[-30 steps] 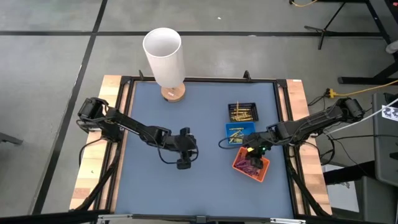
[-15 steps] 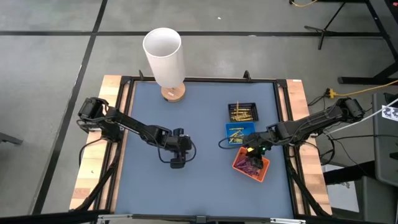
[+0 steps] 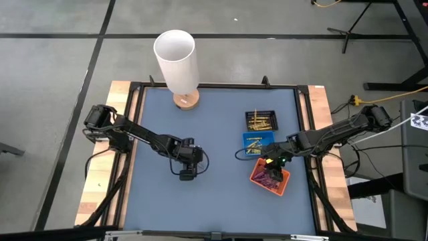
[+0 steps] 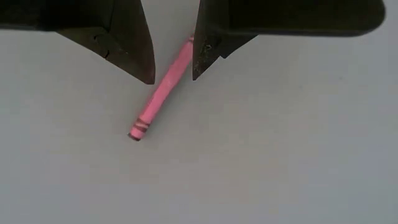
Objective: Sort crayons
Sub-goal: Put the purple crayon into the orange bin
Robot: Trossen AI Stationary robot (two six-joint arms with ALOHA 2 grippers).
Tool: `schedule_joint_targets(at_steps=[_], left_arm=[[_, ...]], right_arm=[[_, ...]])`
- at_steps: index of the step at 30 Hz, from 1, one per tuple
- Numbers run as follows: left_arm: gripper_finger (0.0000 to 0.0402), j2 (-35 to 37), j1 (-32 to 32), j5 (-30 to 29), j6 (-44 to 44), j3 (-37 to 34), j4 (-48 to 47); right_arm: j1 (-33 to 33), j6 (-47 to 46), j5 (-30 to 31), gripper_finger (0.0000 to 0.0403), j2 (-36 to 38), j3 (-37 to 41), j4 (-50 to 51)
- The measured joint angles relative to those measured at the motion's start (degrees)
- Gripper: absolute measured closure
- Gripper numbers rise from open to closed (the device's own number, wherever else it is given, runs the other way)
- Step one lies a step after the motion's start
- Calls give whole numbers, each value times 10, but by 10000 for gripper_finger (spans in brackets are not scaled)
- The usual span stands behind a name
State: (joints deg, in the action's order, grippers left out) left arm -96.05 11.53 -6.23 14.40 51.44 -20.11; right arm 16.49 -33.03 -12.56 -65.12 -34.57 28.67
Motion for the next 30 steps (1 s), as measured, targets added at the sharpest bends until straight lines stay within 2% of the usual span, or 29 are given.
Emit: schedule_joint_targets(at_steps=[8, 16, 30], left_arm=[[310, 0, -15, 29, -2, 0, -1], [310, 0, -17, 30, -23, -4, 2], [310, 0, -17, 43, -8, -45, 11]], right_arm=[[0, 3, 0, 267, 0, 0, 0], [0, 3, 0, 267, 0, 0, 0], [0, 3, 0, 267, 0, 0, 0]])
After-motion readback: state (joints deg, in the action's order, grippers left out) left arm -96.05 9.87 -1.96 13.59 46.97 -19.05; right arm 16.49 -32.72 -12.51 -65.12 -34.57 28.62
